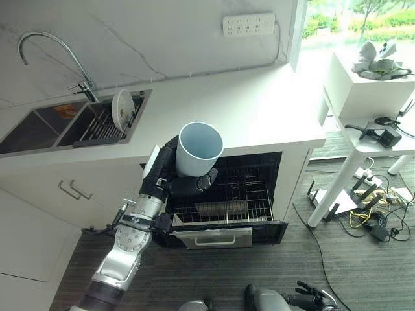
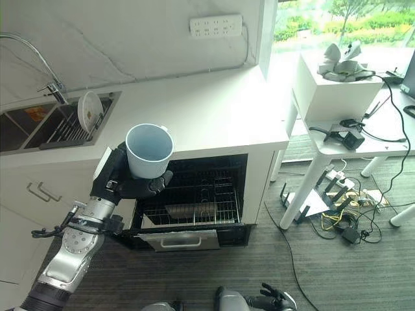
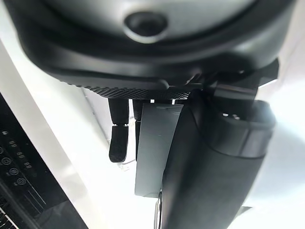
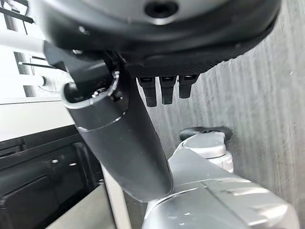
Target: Place the dishes in the dishwasher.
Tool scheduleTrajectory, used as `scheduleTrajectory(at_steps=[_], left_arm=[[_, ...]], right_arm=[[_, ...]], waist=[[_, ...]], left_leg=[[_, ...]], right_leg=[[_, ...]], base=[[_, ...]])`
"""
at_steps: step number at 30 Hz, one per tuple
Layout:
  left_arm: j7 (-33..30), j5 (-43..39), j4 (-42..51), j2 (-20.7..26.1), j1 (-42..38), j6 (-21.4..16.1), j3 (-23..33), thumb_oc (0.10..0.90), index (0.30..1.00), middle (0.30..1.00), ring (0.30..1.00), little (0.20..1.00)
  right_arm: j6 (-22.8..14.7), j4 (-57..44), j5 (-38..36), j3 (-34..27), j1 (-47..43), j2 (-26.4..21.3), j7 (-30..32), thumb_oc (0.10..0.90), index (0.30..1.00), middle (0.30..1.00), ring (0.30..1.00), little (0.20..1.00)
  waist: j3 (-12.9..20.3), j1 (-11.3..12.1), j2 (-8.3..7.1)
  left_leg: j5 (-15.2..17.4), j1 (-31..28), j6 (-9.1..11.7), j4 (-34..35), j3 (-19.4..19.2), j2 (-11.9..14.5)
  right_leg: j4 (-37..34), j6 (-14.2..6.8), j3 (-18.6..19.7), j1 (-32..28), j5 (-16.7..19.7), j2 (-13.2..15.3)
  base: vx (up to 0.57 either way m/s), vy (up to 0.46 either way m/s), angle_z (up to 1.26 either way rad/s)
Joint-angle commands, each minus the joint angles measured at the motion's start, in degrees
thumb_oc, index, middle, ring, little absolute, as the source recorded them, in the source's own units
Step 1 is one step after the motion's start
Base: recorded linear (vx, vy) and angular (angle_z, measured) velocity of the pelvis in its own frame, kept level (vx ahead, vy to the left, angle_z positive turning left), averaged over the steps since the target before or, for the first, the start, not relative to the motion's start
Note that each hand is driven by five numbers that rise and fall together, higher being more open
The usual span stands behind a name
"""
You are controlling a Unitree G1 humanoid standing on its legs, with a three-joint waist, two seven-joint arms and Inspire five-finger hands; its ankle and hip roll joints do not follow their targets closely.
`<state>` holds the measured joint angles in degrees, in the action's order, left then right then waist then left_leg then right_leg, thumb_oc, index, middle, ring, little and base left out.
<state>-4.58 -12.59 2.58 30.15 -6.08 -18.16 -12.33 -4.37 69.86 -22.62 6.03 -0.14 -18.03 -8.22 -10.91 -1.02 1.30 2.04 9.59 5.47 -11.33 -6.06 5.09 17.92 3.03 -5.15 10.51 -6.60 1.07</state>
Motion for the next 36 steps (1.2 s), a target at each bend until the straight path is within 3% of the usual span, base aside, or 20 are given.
scheduleTrajectory(at_steps=[1,4,10,18,19,21,25,28,32,36], left_arm=[[-3.2,0.2,3.6,0.4,-5.1,-7.5,6.0,0.4,0.3,0.3,0.3,0.3],[-2.5,-0.5,3.1,0.6,-5.2,-7.9,6.3,0.4,0.3,0.3,0.3,0.3],[-1.5,-2.0,3.1,1.5,-4.7,-7.6,7.2,0.4,0.3,0.3,0.3,0.3],[1.2,-5.8,3.3,1.2,-3.7,-7.3,8.1,0.4,0.3,0.3,0.3,0.3],[1.1,-6.5,3.2,1.2,-3.7,-7.2,8.1,0.4,0.3,0.3,0.3,0.3],[3.4,-10.6,2.7,-0.4,-3.2,-4.9,8.7,0.4,0.3,0.3,0.3,0.3],[3.0,-11.4,2.1,-2.1,-2.3,-4.0,8.6,0.4,0.3,0.3,0.3,0.3],[-3.4,-8.5,0.5,-5.1,-1.2,-4.6,8.5,0.4,0.3,0.3,0.3,0.3],[-8.5,-5.7,-0.1,-6.6,-0.8,-4.6,8.3,0.4,0.3,0.3,0.3,0.3],[-18.2,1.3,0.3,-8.0,-0.4,-4.1,7.3,0.4,0.3,0.3,0.3,0.3]], right_arm=[[-1.0,-1.3,0.0,-0.8,-0.4,-1.5,2.6,0.8,0.9,0.9,0.9,0.9],[-2.3,-0.6,-0.6,-2.5,0.8,-1.6,5.1,0.8,0.9,0.9,0.9,0.9],[-10.0,-3.1,-7.4,-8.1,3.9,-1.0,12.7,0.8,0.9,0.9,0.9,0.9],[-19.1,-21.7,-13.6,-16.4,8.5,1.3,23.6,0.8,0.9,0.9,0.9,0.9],[-19.6,-24.0,-14.8,-17.6,9.1,1.4,22.3,0.8,0.9,0.9,0.9,0.9],[-24.0,-38.6,-13.8,-21.4,11.3,2.3,19.6,0.8,0.9,0.9,0.9,0.9],[-26.1,-48.2,-10.7,-22.6,13.0,2.1,20.6,0.8,0.9,0.9,0.9,0.9],[-28.3,-63.2,-8.5,-23.7,14.5,0.7,18.9,0.8,0.9,0.9,0.9,0.9],[-28.1,-72.5,-8.5,-23.3,14.6,-0.8,15.8,0.8,0.9,0.9,0.9,0.9],[-28.1,-80.4,-6.8,-20.8,13.9,-2.7,10.3,0.8,0.9,0.9,0.9,0.9]], waist=[[0.4,-1.0,1.32],[0.9,-1.8,1.71],[2.6,-3.4,1.64],[3.6,-6.3,0.22],[3.7,-6.6,0.04],[3.9,-8.6,-0.82],[4.1,-9.8,-1.29],[4.2,-11.7,-1.62],[4.7,-12.2,-1.92],[5.0,-12.0,-2.24]], left_leg=[[4.5,1.7,-1.4,-5.9,0.2,0.9],[6.0,0.2,-1.2,-5.9,-0.5,1.5],[10.0,-2.9,-1.8,-5.9,-2.6,0.5],[12.8,-4.5,-4.1,-5.9,-5.4,-0.4],[13.1,-4.8,-4.4,-5.9,-5.7,-0.5],[14.1,-5.8,-5.8,-5.9,-6.8,-1.3],[14.4,-6.3,-6.3,-5.9,-7.6,-1.5],[15.4,-7.7,-6.9,-5.9,-8.9,-1.8],[15.3,-7.7,-7.1,-5.9,-9.6,-2.1],[15.6,-8.2,-7.2,-5.9,-10.1,-2.3]], right_leg=[[-0.7,-7.6,-0.8,-6.7,-6.8,2.2],[-0.7,-7.9,-1.8,-6.4,-6.7,2.9],[-0.7,-10.0,-2.9,-4.5,-5.0,5.7],[-0.7,-11.7,-1.1,-2.9,-3.2,6.8],[-0.7,-11.9,-0.6,-2.8,-3.0,6.7],[-0.7,-12.5,1.4,-2.0,-2.0,6.8],[-0.7,-12.8,2.4,-1.5,-1.5,6.7],[-0.7,-13.3,3.9,-1.3,-1.2,6.3],[-0.7,-13.2,5.0,-0.5,-0.6,6.0],[-0.7,-13.0,5.2,-0.6,-0.6,5.9]], base=[[0.03,0.165,-0.01],[0.05,0.158,-0.45],[0.06,0.119,-0.16],[0.03,0.033,-0.18],[0.04,0.032,-0.33],[0.03,0.044,-0.36],[0.0,0.032,-0.32],[0.02,0.07,-0.33],[0.01,0.042,-0.56],[0.02,0.018,-0.27]])
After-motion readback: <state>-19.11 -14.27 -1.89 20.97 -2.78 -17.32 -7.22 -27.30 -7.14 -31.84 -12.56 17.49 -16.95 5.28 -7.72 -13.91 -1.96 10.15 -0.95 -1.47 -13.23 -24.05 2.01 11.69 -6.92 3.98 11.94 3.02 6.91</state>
